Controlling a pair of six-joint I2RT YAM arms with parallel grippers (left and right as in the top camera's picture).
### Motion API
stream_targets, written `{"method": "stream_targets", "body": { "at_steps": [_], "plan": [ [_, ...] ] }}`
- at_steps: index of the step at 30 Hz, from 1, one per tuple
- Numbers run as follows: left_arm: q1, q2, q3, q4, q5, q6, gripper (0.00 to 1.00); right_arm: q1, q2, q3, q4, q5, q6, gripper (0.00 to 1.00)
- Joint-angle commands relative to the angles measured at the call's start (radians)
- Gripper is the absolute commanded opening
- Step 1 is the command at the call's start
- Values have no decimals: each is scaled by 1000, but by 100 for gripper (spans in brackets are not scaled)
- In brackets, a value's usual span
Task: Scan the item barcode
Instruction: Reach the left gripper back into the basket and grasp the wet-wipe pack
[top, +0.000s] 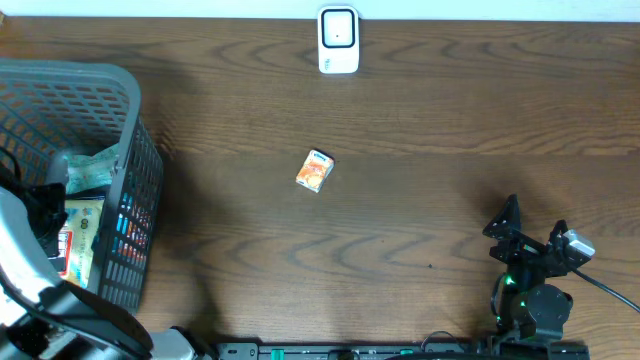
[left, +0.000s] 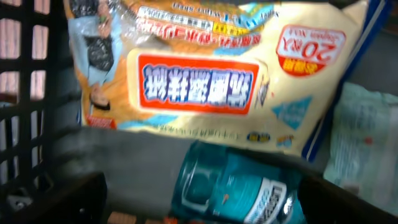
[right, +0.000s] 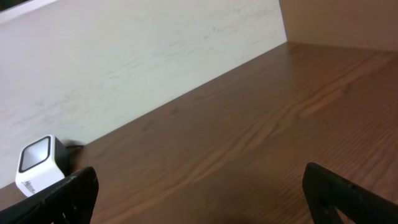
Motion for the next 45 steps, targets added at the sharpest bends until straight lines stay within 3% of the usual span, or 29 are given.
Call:
{"method": "stream_targets", "body": {
  "at_steps": [1,9,23,24,26,27,28,29,30,38,43,45],
  "plan": [
    [13,40,-3,12,-51,8,98,6,-6,-1,-2,8,12,99],
    [13,50,-103,56,-174,-39,98,6,-6,-1,-2,8,12,99],
    [13,58,-487,530,-192,-39,100,6,-6,-1,-2,8,12,99],
    [13,60,-513,556,-192,-39,96,6,-6,-1,-2,8,12,99],
    [13,63,-567,612,-192,-39,79,6,-6,-1,-2,8,12,99],
    [13,64,-607,647,-192,-39,46,6,-6,-1,-2,8,12,99],
    [13,64,-621,659,-192,-38,33,6,-6,-1,-2,8,11,99],
    [13,64,-628,662,-192,-38,13,6,-6,-1,-2,8,12,99],
    [13,64,-629,661,-192,-38,7,6,-6,-1,-2,8,12,99],
    [13,-50,-564,652,-60,111,7,6,-6,-1,-2,8,12,99],
    [13,-229,-517,642,78,124,7,6,-6,-1,-2,8,12,99],
    [13,-380,-503,643,117,124,7,6,-6,-1,-2,8,12,99]
  ]
}}
